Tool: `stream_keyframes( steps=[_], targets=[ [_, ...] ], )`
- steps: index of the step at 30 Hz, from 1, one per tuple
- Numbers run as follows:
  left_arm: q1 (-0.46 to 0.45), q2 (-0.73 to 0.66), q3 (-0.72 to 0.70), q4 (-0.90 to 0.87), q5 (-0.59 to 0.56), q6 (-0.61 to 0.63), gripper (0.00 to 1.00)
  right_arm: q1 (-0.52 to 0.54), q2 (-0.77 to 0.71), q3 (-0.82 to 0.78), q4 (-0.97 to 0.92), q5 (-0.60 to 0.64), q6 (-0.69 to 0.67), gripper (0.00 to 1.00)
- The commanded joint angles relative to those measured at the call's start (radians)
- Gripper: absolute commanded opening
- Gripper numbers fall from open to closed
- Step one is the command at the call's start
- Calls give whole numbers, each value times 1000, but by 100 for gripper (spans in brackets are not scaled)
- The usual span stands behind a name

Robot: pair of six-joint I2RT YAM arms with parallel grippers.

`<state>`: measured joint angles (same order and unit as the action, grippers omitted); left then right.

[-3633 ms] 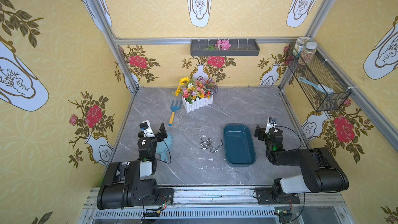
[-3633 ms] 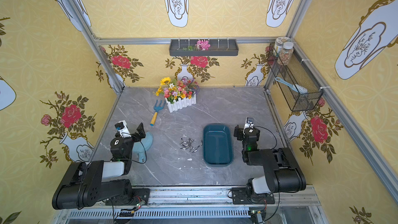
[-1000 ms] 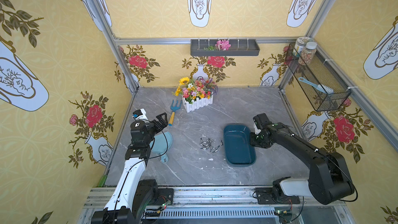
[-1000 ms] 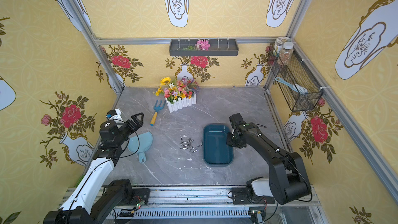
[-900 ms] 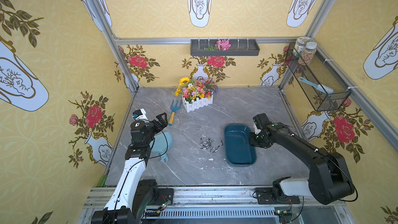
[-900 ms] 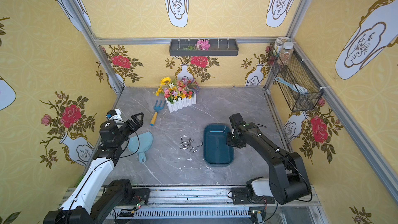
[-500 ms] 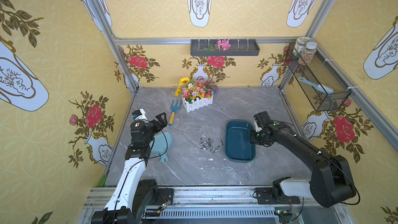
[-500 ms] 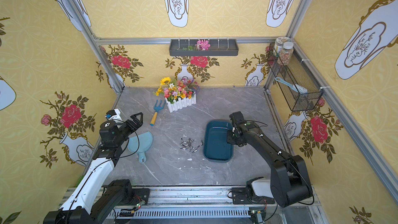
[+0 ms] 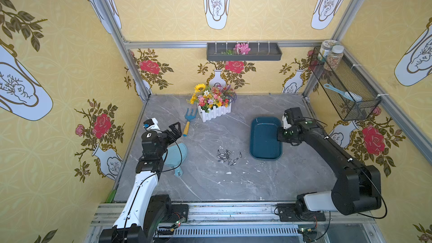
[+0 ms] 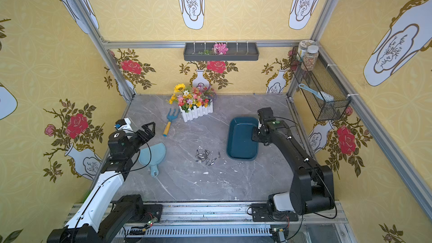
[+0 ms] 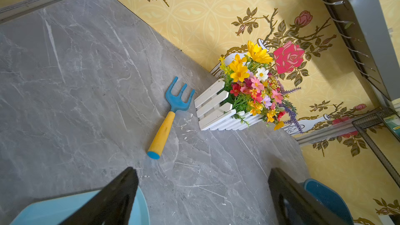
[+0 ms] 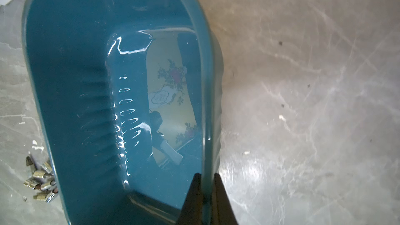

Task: Put the bit on the desktop into the storage box
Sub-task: Place the storage box at the center of the board.

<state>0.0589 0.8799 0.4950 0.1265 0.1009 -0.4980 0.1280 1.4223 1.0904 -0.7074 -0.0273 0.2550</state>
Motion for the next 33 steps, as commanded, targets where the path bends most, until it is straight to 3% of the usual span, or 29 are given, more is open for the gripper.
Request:
stream_keyframes(
  steps=[1,15,27,33],
  targets=[
    [1,7,-3,13,10,7,100,-1,59,56,79,-31,-30,0],
    [1,54,12,9,37,15,100,38,412,295,178,-159,-94,0],
    [1,54,14,5,40,15,100,48,542,373,157,-211,-97,0],
    [1,56,20,-4,37,20,100,49,564,383,151,-209,-107,15]
  ],
)
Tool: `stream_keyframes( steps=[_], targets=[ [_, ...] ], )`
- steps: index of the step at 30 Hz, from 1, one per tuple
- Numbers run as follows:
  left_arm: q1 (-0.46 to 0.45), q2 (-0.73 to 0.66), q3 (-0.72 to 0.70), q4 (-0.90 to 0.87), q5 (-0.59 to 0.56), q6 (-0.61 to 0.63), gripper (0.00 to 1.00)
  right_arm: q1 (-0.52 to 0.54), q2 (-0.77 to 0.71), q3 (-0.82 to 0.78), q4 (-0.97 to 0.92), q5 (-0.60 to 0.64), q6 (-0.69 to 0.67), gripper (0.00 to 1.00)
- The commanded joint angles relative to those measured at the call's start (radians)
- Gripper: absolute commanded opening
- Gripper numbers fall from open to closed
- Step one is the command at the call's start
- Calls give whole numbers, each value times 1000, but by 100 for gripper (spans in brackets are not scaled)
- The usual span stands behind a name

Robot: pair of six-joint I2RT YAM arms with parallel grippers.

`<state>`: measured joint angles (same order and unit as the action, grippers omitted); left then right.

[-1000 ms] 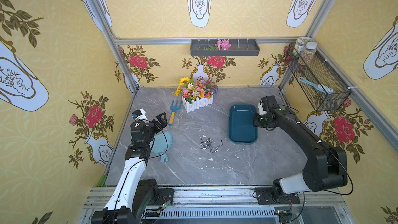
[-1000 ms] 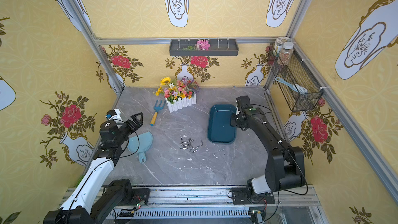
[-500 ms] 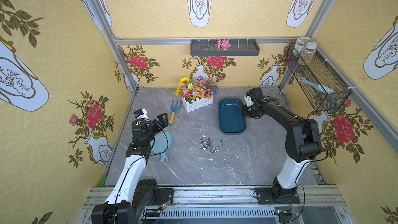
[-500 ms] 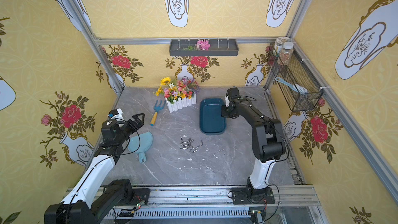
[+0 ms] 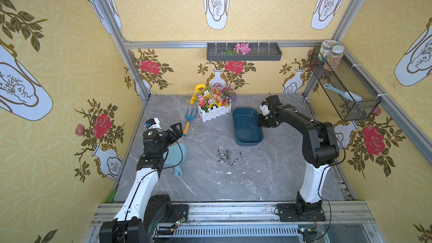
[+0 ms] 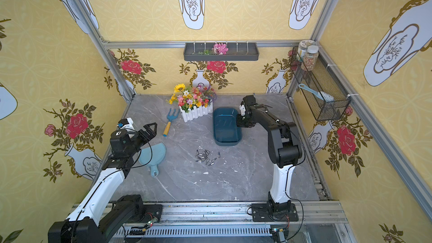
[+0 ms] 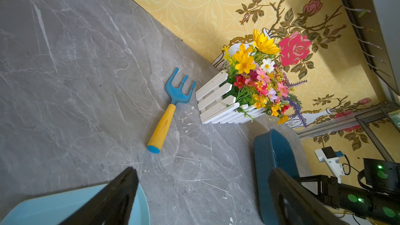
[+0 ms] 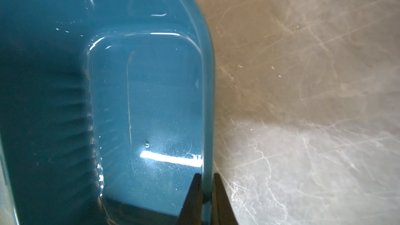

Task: Put the bit on the desktop into the storage box
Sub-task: Place the storage box at the center of the board, then pick up the screwdriver bit from the center of the board.

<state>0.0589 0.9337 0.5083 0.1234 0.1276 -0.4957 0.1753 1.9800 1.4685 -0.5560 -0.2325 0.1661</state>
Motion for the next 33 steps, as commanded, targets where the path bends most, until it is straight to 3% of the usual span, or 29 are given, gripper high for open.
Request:
stream_keyframes(
  steps=[1,9,14,23,28,33],
  targets=[
    [1,3,8,-3,9,18,100,1,6,7,-2,-3,-18,18],
    [1,-2,9,-5,16,21,100,1,-35,4,-4,0,-15,49],
    [1,-12,10,-5,25,21,100,1,-92,2,-22,26,-14,58],
    [-14,-12,13,-5,42,28,100,25,-218,-31,-53,50,5,65],
    [-66,-12,15,-14,12,39,100,77,-298,-69,-67,70,31,71],
    [-162,7,18,-15,-42,44,100,184,-390,-137,-65,166,75,87]
  ],
)
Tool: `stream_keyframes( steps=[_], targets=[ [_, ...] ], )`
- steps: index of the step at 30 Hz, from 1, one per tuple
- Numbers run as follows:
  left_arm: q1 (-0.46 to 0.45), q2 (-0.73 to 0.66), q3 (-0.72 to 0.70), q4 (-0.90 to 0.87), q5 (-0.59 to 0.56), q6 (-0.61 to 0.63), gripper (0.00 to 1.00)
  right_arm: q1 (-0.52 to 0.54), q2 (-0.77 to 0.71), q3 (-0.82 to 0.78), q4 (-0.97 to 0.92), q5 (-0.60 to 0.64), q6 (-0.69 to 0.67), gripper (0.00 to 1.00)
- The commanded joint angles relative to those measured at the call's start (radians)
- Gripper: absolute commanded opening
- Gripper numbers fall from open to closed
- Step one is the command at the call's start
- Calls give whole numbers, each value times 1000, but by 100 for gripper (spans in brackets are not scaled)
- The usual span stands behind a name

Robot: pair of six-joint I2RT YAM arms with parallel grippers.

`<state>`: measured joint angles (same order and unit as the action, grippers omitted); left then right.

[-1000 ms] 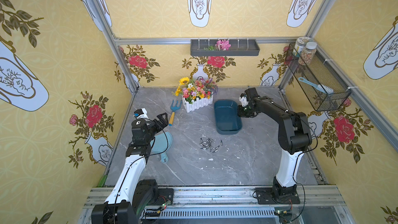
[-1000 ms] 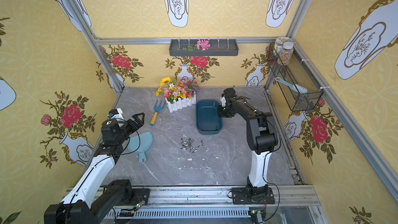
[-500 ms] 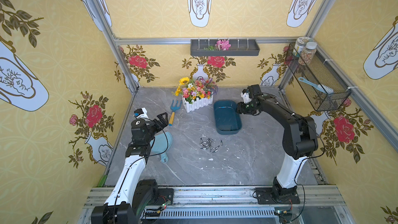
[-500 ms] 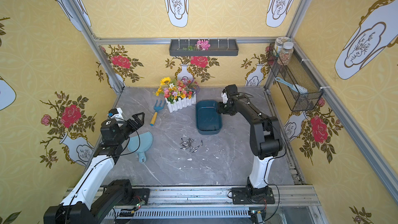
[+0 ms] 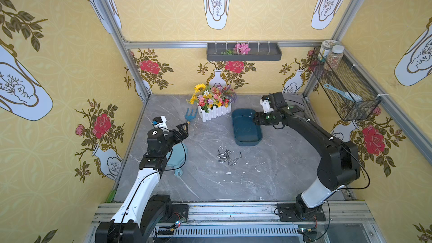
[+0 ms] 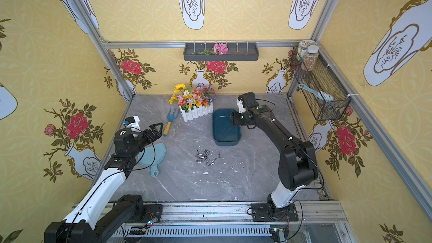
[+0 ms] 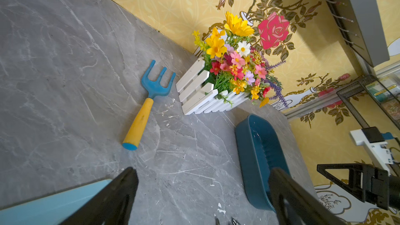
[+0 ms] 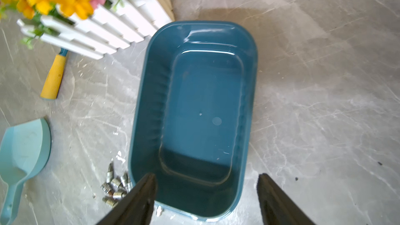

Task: Put the bit on the desktop into the storage box
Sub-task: Pick up the screwdriver bit from the center of the board.

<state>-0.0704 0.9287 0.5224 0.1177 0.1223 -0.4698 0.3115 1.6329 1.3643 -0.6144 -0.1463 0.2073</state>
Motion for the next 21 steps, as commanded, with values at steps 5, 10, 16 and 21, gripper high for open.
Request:
stream_keyframes(
  steps=[5,10,16,21],
  targets=[
    [-115,40,-7,-3,-81,2,100,172,-127,-102,-1,142,87,99],
    [-163,55,-22,8,-120,-5,100,303,-146,-130,-53,221,144,99],
    [-164,42,-42,11,-160,1,100,412,-128,-193,-57,258,225,99],
    [-164,50,-44,13,-167,8,100,467,-78,-223,-41,270,267,100]
  ],
)
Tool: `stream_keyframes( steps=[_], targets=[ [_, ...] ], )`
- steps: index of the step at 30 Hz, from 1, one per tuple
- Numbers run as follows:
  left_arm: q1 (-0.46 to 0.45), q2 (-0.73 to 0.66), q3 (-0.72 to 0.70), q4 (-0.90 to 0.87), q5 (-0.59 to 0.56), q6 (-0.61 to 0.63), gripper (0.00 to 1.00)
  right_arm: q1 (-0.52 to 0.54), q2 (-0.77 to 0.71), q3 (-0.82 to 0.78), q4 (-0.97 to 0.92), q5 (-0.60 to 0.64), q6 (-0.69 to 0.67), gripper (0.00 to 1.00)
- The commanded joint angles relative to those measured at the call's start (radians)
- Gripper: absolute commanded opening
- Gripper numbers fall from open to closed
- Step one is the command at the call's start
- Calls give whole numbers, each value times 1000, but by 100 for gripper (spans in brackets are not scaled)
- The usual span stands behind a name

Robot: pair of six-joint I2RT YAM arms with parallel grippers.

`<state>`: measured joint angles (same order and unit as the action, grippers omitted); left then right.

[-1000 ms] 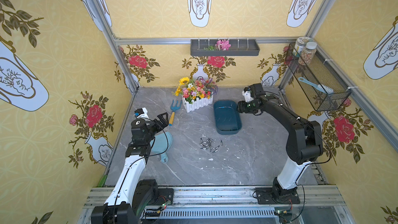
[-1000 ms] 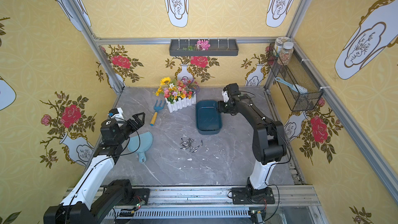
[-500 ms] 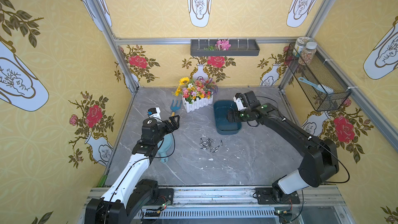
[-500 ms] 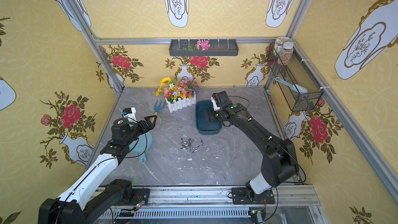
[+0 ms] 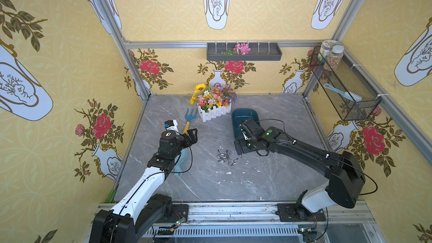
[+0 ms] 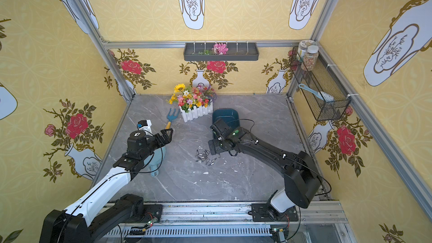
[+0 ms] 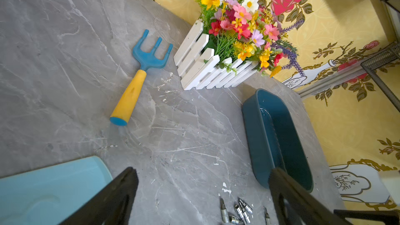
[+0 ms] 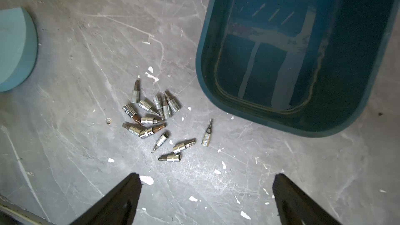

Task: Put the bit on the desktop into the storage box
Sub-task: Pick up the screwdriver bit from the center of the board.

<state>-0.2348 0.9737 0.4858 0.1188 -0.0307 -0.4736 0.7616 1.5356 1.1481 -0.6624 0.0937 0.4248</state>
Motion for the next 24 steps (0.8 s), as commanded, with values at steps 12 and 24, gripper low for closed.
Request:
stream_keyframes(
  steps=[12,24],
  targets=[
    [0,26,-3,13,-17,18,100,30,129,-43,59,24,80,79],
    [0,47,-1,13,-18,16,100,27,204,-53,104,18,96,53]
  ],
)
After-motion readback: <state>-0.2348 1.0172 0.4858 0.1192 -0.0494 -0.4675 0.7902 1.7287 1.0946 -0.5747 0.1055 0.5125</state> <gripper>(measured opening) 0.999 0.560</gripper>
